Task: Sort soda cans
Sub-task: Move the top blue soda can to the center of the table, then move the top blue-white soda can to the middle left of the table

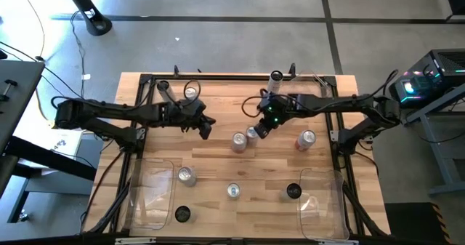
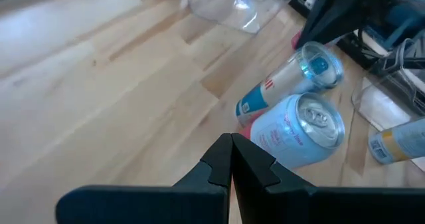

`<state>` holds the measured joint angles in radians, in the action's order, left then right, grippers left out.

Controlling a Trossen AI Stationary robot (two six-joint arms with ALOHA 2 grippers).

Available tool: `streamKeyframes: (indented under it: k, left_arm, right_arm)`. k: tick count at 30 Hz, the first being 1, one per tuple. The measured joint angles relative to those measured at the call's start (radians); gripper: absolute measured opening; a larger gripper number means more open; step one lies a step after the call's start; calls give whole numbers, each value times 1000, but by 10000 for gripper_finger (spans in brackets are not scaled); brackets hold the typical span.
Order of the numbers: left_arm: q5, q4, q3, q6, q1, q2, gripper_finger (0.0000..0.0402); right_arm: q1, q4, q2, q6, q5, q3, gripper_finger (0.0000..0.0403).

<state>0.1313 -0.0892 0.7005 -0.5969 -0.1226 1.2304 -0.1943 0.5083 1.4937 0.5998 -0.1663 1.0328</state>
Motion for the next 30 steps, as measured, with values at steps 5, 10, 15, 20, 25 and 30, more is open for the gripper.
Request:
streamKeyframes:
  k: [5, 10, 15, 20, 25, 30]
  left_arm:
    - [13, 37, -24, -46, 30, 0, 0]
    - [13, 79, -25, -47, 34, -12, 0]
    - [13, 80, -24, -14, -35, -82, 0]
    - [30, -104, 102, 22, -207, -146, 0]
    - [7, -419, 336, 105, -366, -107, 0]
    - [-87, -648, 432, 162, -516, 7, 0]
  right_arm:
    - [25, -5, -5, 3, 3, 0, 0]
    - [-37, -23, -64, -8, 33, 0, 0]
    - [-126, -39, -105, -23, 37, 0, 0]
    - [-187, -151, -94, -19, -32, 0, 0]
    - [-192, -235, -56, 3, -66, 0, 0]
    - [-189, -257, -38, 0, -78, 0, 0]
